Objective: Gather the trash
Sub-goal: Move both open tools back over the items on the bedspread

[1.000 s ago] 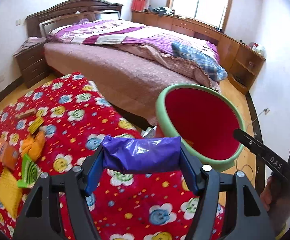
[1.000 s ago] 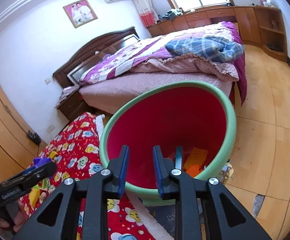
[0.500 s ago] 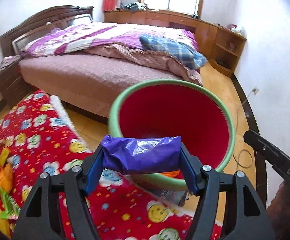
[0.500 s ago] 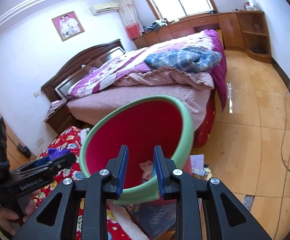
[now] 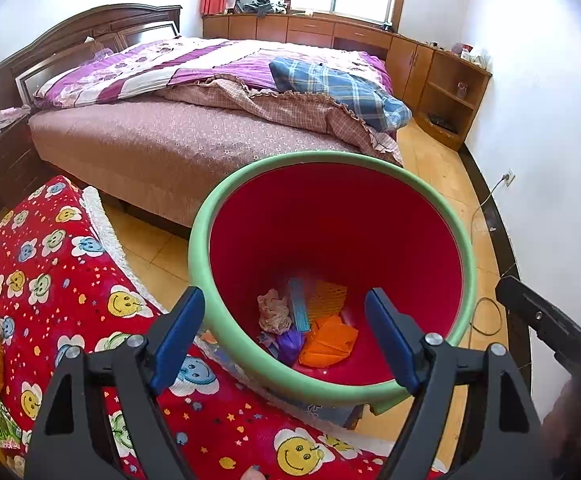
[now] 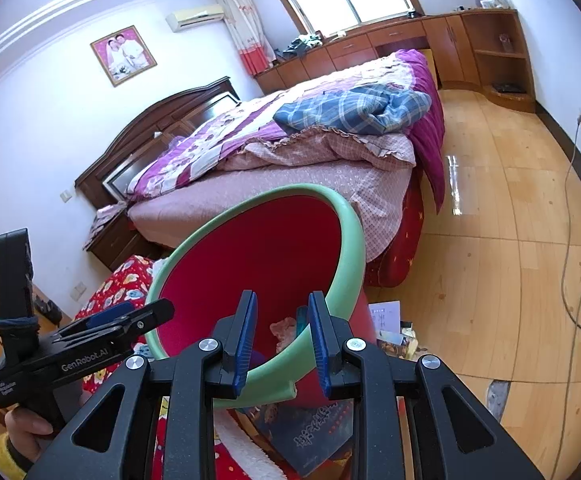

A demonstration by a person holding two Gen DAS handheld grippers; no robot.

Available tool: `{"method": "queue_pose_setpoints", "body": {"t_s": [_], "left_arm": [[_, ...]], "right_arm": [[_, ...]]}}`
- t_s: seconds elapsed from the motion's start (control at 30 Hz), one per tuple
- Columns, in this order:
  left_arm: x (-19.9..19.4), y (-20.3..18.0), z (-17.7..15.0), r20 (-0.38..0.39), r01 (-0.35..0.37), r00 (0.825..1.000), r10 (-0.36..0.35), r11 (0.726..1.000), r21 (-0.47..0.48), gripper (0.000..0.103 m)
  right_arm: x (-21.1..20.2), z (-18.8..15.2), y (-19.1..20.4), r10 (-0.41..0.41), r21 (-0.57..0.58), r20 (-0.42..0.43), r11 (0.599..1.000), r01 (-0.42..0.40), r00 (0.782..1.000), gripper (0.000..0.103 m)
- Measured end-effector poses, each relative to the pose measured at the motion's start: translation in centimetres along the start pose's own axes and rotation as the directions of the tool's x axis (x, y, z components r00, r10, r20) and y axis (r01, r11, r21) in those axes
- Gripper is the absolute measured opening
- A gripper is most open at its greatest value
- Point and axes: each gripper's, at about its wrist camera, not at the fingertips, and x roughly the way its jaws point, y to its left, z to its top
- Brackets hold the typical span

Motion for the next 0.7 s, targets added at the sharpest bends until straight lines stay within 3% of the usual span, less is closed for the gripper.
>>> {"method": "queue_pose_setpoints", "body": {"t_s": [0.2,0.33,0.7], "left_arm": [[-1.5,0.7,-0.6,0.007,0.000,1.000,0.001,1.000,-0.031,0.082],[-3.3,1.7,-1.3,0.025,-0.015,1.000,0.017,0.998,-0.061,0.082],[-8.6,6.3,-3.4,0.067,-0.108,0.991,0.120,0.981,-0.160,0.082]], "right_arm": [[-0.4,-0.3,0.5,0.016,-0.006,0.001,1.000,-0.016,1.000,0.034],[-0.6,-0.6,1.0,0.033,-0.015,-0.005,0.999,-0.033,0.999,0.045],[-1.4,-1.7,4.5,0.087,-0.090,-0.040,0.992,-0.090,0.995,0.051]]}}
